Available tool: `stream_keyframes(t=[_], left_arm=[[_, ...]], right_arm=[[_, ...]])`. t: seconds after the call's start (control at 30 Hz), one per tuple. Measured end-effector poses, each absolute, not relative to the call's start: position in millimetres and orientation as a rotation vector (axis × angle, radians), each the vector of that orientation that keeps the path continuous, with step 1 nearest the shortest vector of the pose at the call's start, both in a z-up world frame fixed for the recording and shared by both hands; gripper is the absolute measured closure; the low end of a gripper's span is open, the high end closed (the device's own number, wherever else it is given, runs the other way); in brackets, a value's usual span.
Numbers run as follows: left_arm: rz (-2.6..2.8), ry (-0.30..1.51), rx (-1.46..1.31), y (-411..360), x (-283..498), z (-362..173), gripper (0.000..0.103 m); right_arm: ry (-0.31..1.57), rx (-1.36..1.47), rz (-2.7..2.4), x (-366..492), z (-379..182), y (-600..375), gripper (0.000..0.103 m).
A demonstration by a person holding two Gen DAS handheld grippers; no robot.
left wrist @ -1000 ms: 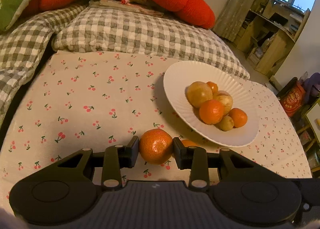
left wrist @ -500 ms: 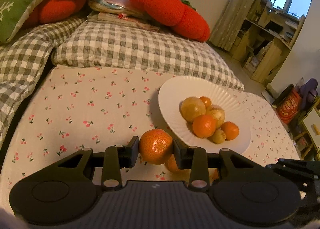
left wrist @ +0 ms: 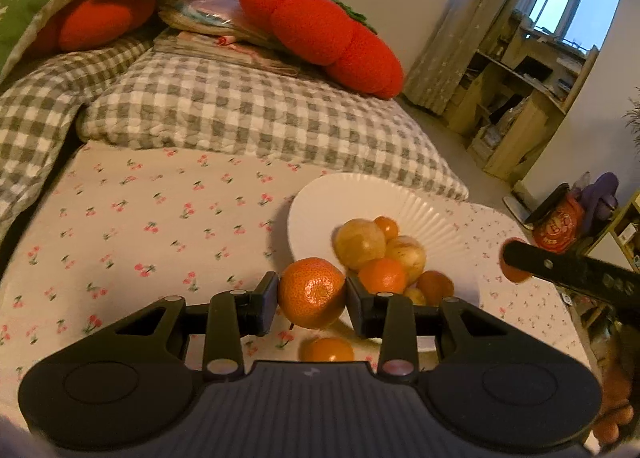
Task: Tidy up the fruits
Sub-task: 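Carry the mandarin and red-orange fruit over the white plate with both grippers, then open both grippers onto the plate and withdraw toward the remaining fruits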
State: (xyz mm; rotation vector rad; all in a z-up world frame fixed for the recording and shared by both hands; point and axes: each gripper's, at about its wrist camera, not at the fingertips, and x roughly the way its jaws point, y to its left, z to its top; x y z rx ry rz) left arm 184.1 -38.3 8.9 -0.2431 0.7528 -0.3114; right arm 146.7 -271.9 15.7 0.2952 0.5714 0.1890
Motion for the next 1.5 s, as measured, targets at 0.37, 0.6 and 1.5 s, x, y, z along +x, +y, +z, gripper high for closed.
stream_keyframes(t=[0.37,0.6,1.5], left_arm=[[-0.359,0.771,-0.316,-82,232,12,0.082],[-0.378,0.78,-0.294,-116,258,13,0.081],[-0.395,0.826,-0.219,-172,283,-8,0.077]], right_arm=[[0.625,0.426,0.151,173,-13,-297,0.077],[0.638,0.454,0.162,184,-22,-302,0.077],[0.687,0.476,0.179,199,-32,-305,0.069]])
